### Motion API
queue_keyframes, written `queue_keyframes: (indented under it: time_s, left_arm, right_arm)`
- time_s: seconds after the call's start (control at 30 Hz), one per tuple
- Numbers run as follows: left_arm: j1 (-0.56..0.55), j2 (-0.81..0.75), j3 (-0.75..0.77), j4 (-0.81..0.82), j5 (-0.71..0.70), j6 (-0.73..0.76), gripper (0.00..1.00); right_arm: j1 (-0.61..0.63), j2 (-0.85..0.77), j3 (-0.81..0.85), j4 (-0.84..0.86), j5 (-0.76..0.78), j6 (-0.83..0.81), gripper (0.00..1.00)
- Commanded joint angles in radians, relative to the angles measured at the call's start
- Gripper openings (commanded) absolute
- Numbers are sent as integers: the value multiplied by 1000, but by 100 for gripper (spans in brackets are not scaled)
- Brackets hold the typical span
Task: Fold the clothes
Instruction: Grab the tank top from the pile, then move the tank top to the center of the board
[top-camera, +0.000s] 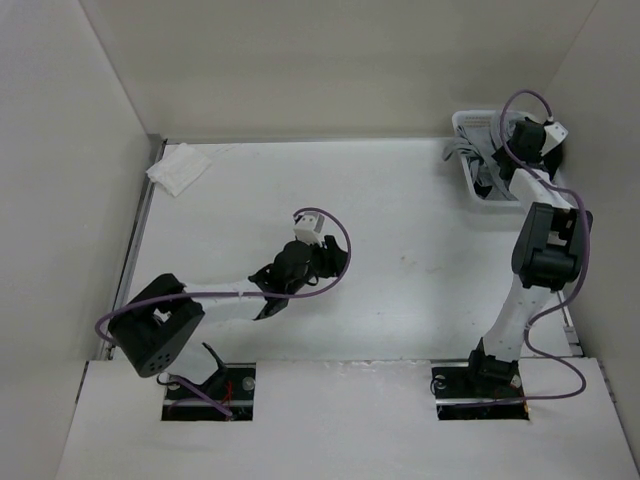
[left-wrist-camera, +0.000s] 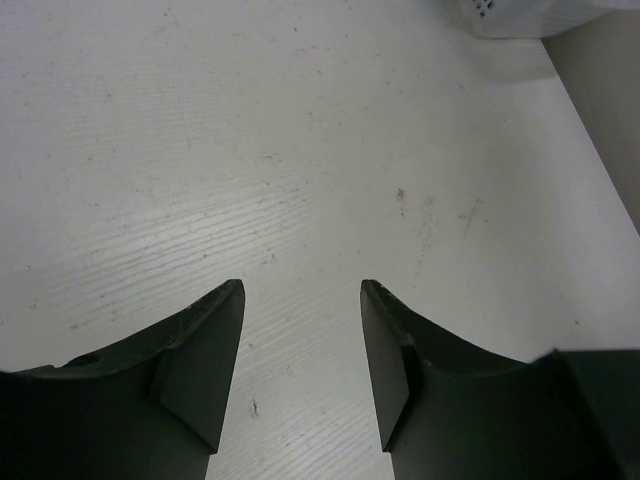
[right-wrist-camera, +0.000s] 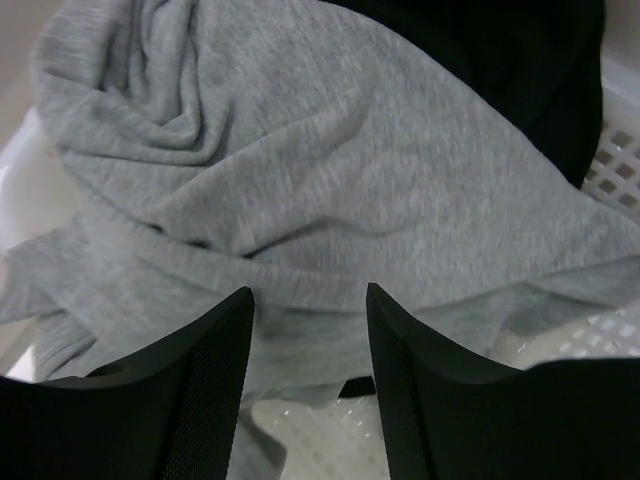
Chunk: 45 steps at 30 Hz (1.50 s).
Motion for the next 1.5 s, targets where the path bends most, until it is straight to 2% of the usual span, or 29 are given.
queue_keyframes:
  time_s: [0.0,0.13,0.17,0.2,0.27,0.37,0.43,0.6,0.7,0.8,0.93,0.97,1.1,1.13,1.27,1.37,1.47]
  left_arm:
    - [9,19,4,66,26,-6,49]
    - [12,40,15,67,46,-12,48]
    - [14,45,16,69,48,-15,48]
    - [14,47,16,72,49,-17,48]
    - [14,53,21,77,54,-17,48]
    - [12,63,29,77,57,-17,48]
    - [12,70,32,77,59,-18,48]
    - [15,62,32,77,59,-18,48]
    - [21,51,29,77,53,-18,48]
    - [40,21,17,74,42,-24,47]
    - [89,-47,1,48,30,-49,47]
    - [115,-80,-5,29,25,-61,47]
    - [239,-222,-55,-46,-4,-130,47]
    - [314,-290,-86,-95,-4,-177,47]
    - [435,-412,-149,-179,7,-266,47]
    - [534,-512,-207,-228,19,-319,47]
    - [603,-558,-232,-258,22,-330,47]
  right_arm:
    - [-29,45,98,32,-65,-95,55]
    - [-46,96,161,13,-91,-107,52]
    - [-52,108,181,7,-101,-106,38]
    - [-54,108,181,10,-102,-104,32]
    - [-52,84,164,35,-105,-102,12]
    - [-49,15,118,101,-133,-113,0]
    - [-47,-48,91,119,-124,-110,0]
    - [14,-322,-44,190,-111,-96,0]
    - [153,-602,-147,205,-95,-109,0]
    - [306,-782,-167,182,-95,-112,0]
    - [489,-872,-73,136,-121,-130,0]
    - [578,-878,4,112,-137,-145,0]
    - [767,-852,164,92,-183,-199,0]
    - [807,-834,182,108,-241,-198,1]
    - [787,-852,68,153,-314,-120,1]
    - [731,-915,-206,303,-381,-8,1]
    - [663,-912,-447,441,-458,129,2]
